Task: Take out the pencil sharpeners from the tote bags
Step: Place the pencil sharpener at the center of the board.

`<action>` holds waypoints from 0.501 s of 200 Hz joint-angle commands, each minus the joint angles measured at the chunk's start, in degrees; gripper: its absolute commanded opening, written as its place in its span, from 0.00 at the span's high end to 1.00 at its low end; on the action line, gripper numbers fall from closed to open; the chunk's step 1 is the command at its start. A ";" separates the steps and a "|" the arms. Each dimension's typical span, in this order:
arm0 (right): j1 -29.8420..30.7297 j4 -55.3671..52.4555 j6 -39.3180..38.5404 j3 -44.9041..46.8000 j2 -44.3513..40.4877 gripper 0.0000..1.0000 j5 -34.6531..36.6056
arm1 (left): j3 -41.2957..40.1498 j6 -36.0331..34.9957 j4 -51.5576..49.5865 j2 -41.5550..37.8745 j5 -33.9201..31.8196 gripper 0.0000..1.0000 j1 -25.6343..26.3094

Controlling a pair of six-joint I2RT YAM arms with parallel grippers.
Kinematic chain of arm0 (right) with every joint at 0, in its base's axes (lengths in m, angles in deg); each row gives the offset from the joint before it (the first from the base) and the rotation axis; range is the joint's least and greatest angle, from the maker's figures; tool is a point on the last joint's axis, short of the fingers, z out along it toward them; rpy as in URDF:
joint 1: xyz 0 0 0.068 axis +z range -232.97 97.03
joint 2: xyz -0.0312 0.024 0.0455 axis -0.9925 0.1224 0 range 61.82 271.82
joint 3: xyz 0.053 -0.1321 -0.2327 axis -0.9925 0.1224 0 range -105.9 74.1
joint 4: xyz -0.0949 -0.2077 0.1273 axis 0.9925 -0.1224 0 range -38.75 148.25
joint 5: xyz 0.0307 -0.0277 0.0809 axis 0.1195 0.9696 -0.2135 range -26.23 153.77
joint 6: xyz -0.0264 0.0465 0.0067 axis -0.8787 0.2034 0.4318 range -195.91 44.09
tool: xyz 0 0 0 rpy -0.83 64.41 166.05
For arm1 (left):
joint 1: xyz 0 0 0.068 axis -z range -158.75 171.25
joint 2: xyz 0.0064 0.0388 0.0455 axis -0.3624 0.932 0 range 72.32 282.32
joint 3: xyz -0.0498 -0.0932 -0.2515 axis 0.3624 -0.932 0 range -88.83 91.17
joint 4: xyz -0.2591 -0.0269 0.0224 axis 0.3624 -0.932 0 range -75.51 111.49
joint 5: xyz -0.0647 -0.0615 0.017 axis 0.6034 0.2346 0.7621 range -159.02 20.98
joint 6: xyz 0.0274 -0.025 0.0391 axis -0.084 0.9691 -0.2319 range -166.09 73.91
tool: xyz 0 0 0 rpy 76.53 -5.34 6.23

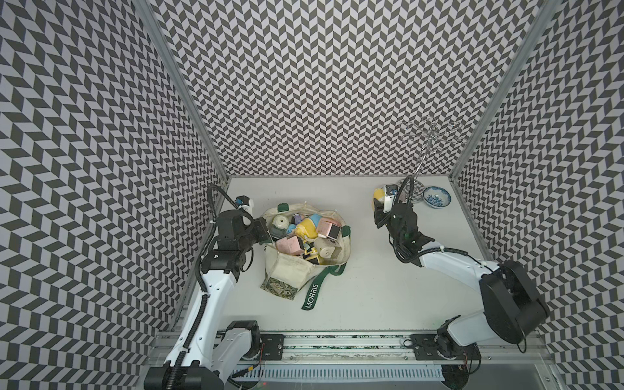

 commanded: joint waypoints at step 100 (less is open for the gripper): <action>-2.12 -0.97 7.63 -17.48 22.26 0.84 -7.62 | 0.17 -0.74 1.91 -1.64 -0.29 1.00 0.19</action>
